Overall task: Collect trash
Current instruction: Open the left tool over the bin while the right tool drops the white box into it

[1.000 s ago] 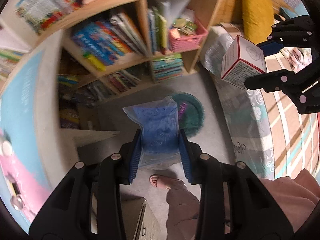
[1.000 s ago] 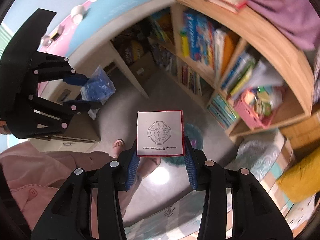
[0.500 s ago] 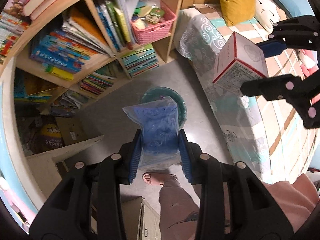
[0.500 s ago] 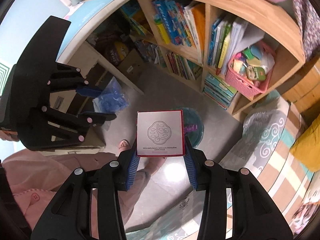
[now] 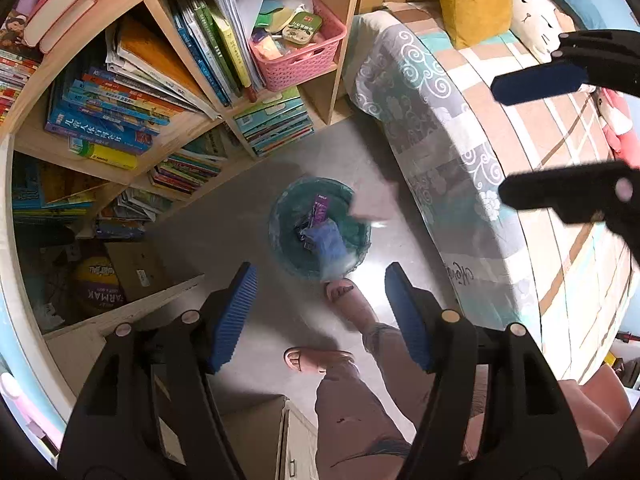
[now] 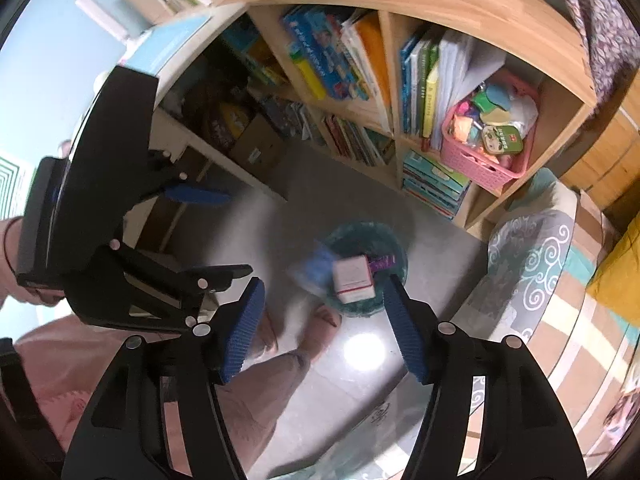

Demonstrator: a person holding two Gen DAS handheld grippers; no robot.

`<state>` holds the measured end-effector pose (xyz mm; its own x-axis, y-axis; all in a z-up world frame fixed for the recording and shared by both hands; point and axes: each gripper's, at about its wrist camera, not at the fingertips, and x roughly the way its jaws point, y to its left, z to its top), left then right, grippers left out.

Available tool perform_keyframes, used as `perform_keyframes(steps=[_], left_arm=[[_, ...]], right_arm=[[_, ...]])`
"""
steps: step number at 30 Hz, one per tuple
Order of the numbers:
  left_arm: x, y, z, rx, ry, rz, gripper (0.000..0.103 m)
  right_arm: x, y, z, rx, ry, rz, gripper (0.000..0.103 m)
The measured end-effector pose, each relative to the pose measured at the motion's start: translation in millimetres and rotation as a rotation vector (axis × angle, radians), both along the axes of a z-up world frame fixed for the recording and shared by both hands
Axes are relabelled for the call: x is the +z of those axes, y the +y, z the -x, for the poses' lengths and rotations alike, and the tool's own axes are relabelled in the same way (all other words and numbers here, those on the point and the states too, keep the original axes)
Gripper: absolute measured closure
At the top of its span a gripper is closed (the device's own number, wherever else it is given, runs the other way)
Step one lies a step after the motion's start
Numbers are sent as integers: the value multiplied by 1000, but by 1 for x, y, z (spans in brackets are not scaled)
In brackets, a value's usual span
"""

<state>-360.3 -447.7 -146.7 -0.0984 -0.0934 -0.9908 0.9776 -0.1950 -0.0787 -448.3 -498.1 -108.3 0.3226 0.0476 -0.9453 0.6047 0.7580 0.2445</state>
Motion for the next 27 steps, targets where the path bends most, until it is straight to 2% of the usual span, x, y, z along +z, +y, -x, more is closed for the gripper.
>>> perform_keyframes(steps=[15, 27], left_arm=[[8, 15, -15, 12, -25, 16, 39], [29, 38, -41, 80, -52, 66, 39]], right_arm=[[5, 3, -1, 31, 20, 18, 40], [18, 18, -28, 116, 7, 47, 40]])
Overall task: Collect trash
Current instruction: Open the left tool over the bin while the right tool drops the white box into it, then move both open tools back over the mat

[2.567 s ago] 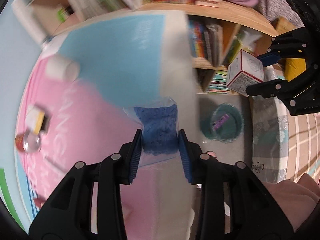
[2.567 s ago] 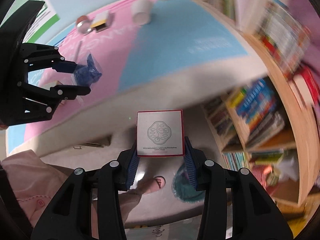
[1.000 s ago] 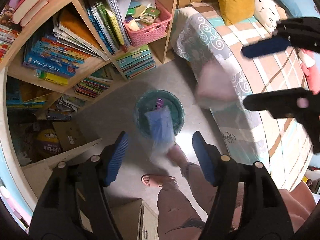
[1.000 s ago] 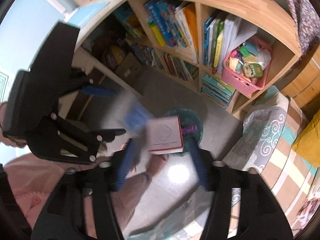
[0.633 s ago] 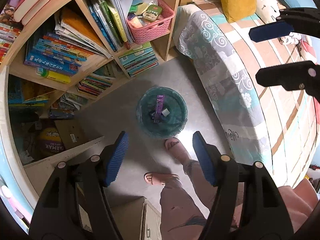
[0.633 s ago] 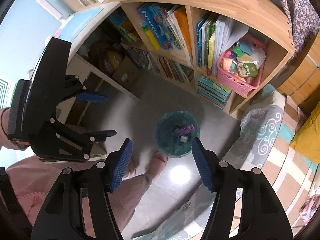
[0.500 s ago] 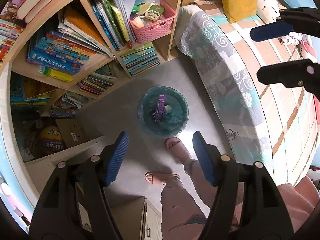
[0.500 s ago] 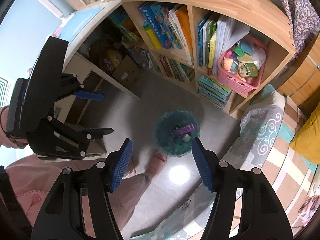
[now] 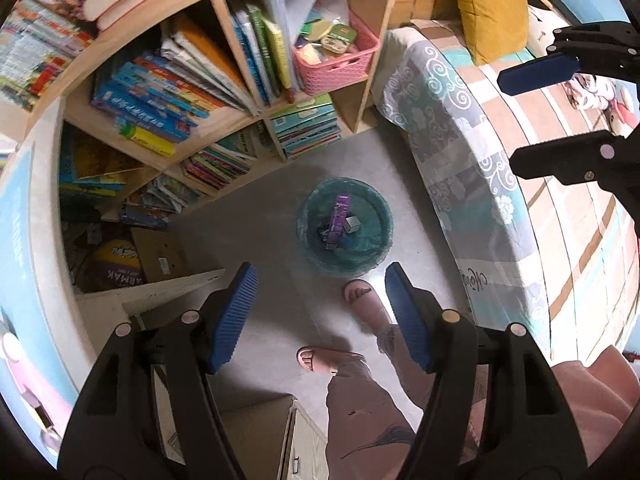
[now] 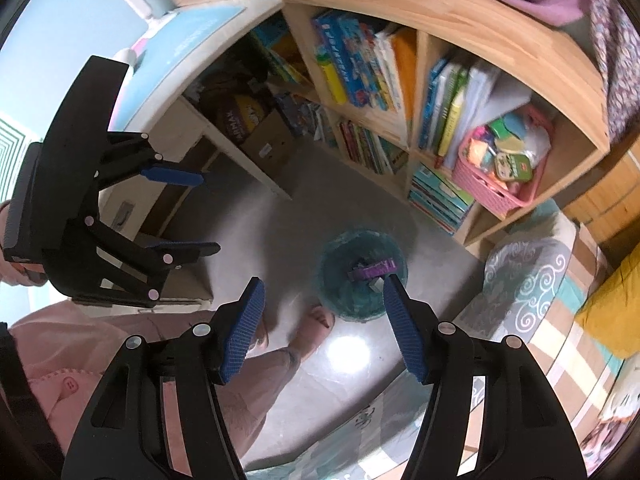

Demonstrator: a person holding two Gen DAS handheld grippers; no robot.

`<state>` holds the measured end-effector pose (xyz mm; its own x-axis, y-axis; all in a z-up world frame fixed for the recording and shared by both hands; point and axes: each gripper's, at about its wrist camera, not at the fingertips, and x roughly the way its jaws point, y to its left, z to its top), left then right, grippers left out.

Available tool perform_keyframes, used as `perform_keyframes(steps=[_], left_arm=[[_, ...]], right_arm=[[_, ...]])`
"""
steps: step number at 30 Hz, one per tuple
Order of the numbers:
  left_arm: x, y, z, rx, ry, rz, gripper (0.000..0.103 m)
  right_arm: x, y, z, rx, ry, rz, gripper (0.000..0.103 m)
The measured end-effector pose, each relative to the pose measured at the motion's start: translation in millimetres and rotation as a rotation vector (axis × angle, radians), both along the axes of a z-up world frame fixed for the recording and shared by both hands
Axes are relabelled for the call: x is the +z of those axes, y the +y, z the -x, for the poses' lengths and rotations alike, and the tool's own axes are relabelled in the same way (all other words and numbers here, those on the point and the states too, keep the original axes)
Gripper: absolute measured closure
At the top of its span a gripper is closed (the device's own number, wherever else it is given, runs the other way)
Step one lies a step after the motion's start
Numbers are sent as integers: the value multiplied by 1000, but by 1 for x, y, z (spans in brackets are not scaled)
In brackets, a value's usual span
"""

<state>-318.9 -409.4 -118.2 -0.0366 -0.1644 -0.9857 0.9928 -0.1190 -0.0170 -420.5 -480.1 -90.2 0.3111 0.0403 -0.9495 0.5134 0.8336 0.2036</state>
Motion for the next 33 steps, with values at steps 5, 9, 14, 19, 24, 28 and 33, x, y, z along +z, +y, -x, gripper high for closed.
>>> perform_keyframes(steps=[5, 9, 14, 19, 24, 28, 33], left_arm=[[15, 24, -26, 75, -3, 24, 39], [27, 50, -53, 138, -26, 37, 29], [42, 94, -102, 271, -58, 60, 29], [55, 149, -152, 423, -109, 76, 25], [63, 210, -194, 606, -141, 81, 24], [67, 263, -221, 744, -175, 74, 24], [72, 327, -251, 899, -195, 74, 19]], right_arm=[[6, 14, -24, 66, -9, 12, 40], [13, 31, -58, 153, -29, 16, 40], [21, 54, -107, 276, -52, 25, 40], [32, 86, -169, 437, -72, 51, 40], [39, 124, -223, 586, -86, 61, 40], [44, 153, -260, 693, -91, 72, 40], [52, 192, -306, 816, -109, 71, 39]])
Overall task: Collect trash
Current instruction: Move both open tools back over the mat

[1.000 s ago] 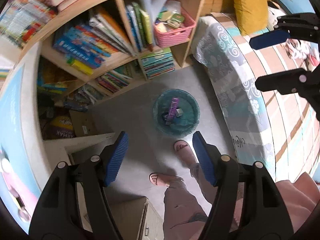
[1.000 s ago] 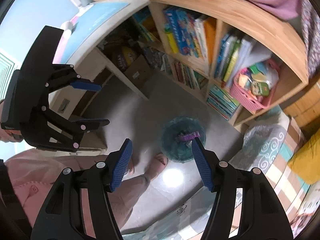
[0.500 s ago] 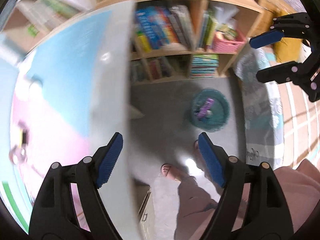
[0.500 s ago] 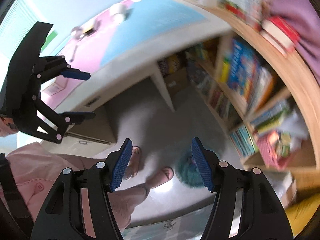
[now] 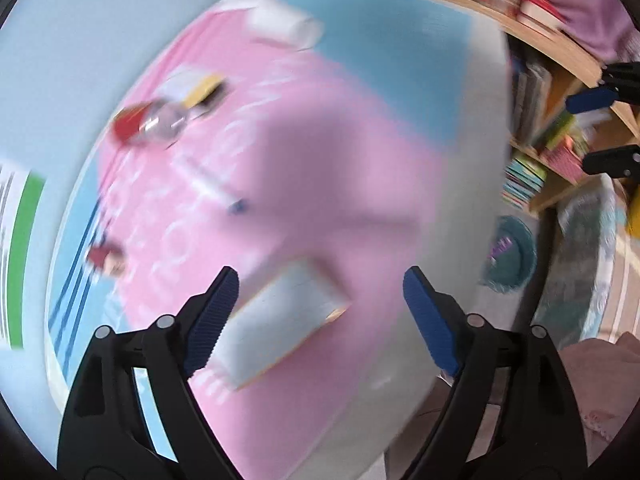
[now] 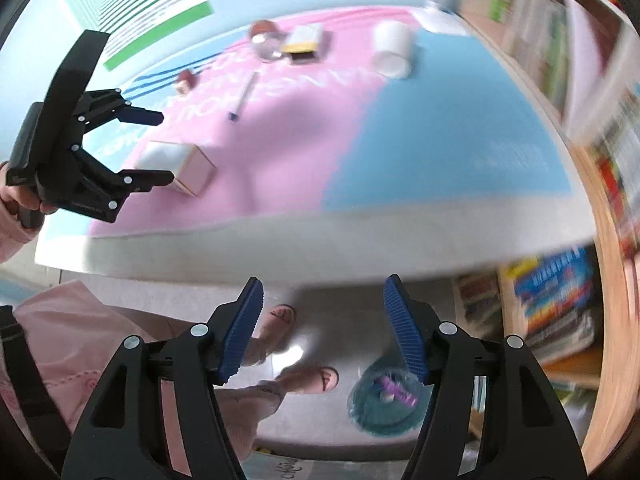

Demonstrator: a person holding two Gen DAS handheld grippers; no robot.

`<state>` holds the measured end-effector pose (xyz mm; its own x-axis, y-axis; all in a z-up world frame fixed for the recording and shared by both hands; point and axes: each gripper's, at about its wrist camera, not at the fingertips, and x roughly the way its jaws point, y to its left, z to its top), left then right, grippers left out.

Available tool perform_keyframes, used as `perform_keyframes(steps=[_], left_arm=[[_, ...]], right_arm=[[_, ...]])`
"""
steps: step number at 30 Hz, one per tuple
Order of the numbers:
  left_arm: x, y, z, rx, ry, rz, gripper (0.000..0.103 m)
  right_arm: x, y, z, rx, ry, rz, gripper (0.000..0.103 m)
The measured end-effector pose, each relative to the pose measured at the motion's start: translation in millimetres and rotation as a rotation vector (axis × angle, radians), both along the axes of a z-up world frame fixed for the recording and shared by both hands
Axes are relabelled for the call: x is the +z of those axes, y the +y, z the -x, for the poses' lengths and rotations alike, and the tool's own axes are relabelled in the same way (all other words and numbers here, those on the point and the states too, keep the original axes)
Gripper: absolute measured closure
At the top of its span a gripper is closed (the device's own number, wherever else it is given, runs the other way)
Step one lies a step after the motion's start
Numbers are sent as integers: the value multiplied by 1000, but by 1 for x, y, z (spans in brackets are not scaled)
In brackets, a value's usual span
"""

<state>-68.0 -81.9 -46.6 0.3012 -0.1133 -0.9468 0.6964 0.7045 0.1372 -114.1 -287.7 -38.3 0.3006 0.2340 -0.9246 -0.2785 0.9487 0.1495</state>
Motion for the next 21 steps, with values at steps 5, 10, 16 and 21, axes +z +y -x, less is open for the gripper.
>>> perform_keyframes(steps=[5, 10, 16, 21], left_arm=[[-2, 57, -22, 121, -5, -15, 18], [-5, 100, -44, 216, 16, -16, 18], [-8, 141, -70, 316, 33, -5, 17], [-14, 156, -91, 395, 41, 6, 16]], right_arm=[[4, 46, -42, 112, -3, 12, 39], [5, 92, -87, 203, -10, 8, 30], [5, 140, -143, 299, -13, 3, 30], [5, 169, -188, 384, -17, 10, 30]])
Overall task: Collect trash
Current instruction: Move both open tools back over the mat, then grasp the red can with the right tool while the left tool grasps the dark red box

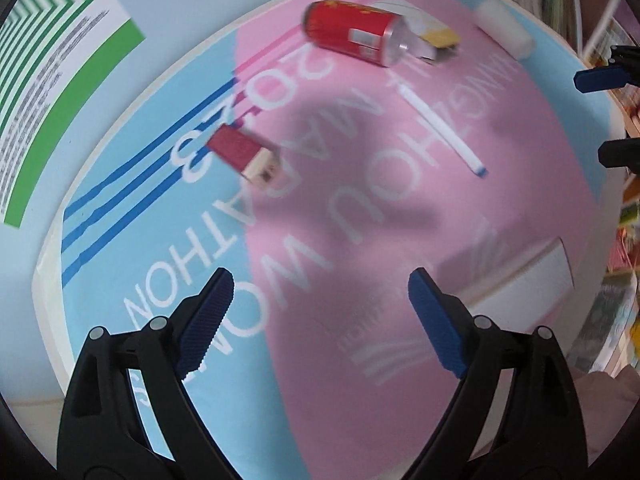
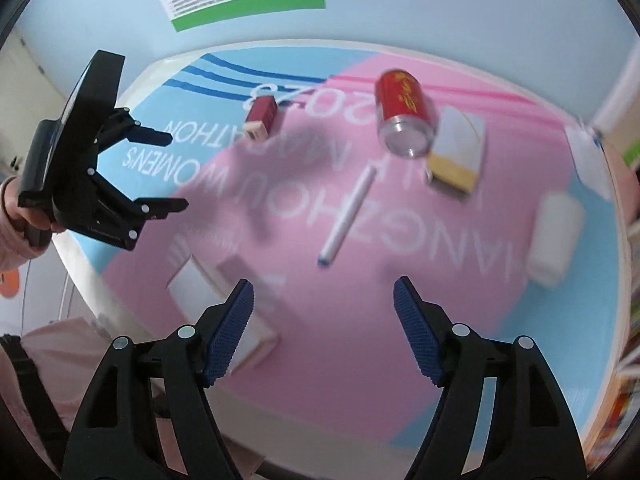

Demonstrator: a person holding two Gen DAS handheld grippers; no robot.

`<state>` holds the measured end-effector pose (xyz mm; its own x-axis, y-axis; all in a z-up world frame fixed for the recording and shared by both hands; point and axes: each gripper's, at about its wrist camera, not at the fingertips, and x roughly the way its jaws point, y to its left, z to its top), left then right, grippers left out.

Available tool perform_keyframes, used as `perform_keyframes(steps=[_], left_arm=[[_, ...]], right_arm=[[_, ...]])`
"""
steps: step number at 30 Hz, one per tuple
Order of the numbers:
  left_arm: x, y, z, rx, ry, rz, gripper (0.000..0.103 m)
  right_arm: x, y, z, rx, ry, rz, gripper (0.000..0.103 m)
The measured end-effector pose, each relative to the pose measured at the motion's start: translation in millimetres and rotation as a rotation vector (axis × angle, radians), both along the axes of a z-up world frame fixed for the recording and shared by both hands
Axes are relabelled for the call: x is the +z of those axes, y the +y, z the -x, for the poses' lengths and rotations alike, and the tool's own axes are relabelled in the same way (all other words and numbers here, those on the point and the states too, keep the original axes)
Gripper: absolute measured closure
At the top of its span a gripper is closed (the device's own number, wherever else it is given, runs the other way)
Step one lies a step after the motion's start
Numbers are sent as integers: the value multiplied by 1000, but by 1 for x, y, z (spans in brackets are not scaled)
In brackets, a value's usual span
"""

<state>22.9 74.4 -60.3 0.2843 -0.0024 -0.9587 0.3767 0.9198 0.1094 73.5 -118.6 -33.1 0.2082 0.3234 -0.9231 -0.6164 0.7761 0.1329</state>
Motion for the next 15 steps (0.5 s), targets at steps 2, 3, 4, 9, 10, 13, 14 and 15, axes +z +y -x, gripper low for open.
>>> perform_keyframes(steps=[2, 3, 4, 9, 10, 13, 14, 15], left_arm=[[-4, 5, -12, 44, 4, 13, 15], [-6, 6, -16, 64, 4, 13, 15], [-8, 7, -23, 87, 4, 15, 15], [-18, 18, -53, 218, 24, 31, 14], [-21, 20, -58, 239, 27, 26, 14], [-29, 25, -77, 302, 41, 16, 14], [-33, 27, -84, 323, 45, 10, 14], [-35, 28, -89, 336, 50, 7, 14]], right_arm=[[-2, 7, -20, 32, 1, 5, 30], [-2, 9, -28, 43, -1, 8, 30], [-2, 12, -38, 60, -4, 11, 30], [-10, 27, -92, 132, 1, 7, 30], [-12, 30, -103, 142, -1, 9, 28], [-21, 39, -133, 170, 9, 4, 28], [-26, 42, -143, 180, 16, 4, 28], [-30, 44, -151, 191, 24, 3, 28]])
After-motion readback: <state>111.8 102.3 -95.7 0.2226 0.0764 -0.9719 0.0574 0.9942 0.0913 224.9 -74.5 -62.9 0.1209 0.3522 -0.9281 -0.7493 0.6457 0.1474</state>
